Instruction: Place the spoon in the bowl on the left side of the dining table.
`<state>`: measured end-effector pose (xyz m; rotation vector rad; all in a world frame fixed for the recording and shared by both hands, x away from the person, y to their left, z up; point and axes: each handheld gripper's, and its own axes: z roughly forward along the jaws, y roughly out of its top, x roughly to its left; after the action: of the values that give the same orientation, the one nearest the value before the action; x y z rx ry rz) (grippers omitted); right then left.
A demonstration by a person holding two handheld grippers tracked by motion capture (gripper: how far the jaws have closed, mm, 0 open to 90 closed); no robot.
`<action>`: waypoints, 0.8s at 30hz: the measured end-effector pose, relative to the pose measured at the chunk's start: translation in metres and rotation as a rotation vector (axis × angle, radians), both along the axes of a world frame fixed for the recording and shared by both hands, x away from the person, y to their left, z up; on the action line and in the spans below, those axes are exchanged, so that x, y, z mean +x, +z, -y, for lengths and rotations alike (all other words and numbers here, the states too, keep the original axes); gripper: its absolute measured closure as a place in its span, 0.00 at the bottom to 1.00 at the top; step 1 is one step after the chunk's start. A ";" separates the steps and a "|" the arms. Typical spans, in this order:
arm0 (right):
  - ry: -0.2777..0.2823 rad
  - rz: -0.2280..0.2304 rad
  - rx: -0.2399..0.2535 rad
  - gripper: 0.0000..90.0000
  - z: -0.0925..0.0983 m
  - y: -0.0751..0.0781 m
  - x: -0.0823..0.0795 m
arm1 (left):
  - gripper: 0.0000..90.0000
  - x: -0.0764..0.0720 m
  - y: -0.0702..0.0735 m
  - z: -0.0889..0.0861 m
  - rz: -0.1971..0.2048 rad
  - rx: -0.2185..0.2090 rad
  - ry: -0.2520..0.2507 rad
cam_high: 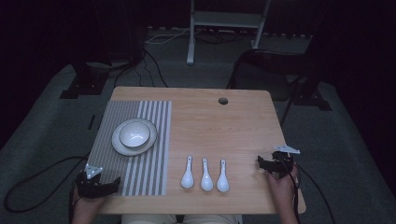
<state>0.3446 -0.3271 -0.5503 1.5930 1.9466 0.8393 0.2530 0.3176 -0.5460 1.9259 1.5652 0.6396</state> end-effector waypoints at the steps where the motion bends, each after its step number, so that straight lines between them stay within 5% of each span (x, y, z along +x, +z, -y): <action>1: 0.000 0.000 0.000 0.13 0.000 0.000 0.000 | 0.03 0.000 0.000 0.000 0.000 0.000 0.000; 6: 0.003 0.000 0.000 0.13 0.000 0.000 0.000 | 0.03 -0.003 0.000 -0.003 0.024 -0.020 -0.016; 24: 0.002 0.000 0.000 0.13 0.000 0.000 0.000 | 0.03 -0.005 0.001 -0.009 -0.010 0.002 -0.057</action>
<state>0.3447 -0.3272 -0.5504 1.5910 1.9486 0.8400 0.2476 0.3269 -0.5449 1.9710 1.5100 0.6085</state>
